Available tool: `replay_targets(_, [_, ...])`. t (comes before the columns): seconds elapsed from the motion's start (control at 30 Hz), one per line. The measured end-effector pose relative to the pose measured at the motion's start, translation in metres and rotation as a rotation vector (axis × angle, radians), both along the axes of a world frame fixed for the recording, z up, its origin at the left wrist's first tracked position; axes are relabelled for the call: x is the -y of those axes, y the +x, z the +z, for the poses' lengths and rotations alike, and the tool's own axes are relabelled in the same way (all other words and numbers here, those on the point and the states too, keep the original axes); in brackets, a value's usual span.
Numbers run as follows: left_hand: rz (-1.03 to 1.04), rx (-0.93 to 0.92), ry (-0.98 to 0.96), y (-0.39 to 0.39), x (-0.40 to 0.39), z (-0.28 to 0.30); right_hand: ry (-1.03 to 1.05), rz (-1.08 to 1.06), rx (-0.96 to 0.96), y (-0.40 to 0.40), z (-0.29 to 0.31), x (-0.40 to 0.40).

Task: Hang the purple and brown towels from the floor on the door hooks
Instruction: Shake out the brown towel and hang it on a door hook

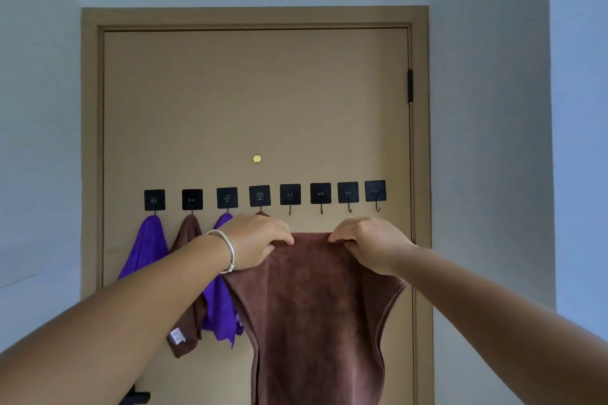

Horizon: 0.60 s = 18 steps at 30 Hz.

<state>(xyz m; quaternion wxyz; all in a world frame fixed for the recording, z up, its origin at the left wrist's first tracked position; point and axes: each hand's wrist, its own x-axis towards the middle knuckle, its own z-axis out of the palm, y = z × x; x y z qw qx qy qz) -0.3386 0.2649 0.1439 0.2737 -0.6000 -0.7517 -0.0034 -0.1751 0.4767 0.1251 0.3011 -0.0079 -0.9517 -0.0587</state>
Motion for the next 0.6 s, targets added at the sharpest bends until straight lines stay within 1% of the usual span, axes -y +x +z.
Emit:
replay_targets(0.17, [-0.006, 0.018, 0.06, -0.08, -0.042, 0.012, -0.017, -0.025, -0.013, -0.079, 0.017, -0.039])
replay_targets(0.3, [0.009, 0.032, 0.094, -0.137, -0.068, 0.025, 0.014, -0.022, -0.051, -0.139, 0.032, -0.062])
replay_targets(0.47, [0.046, 0.064, 0.106, -0.187, -0.102, 0.027, 0.047, -0.112, -0.079, -0.204, 0.037, -0.088])
replay_targets(0.6, [0.13, 0.01, 0.097, -0.212, -0.128, 0.023, 0.124, -0.144, -0.088, -0.242, 0.039, -0.101])
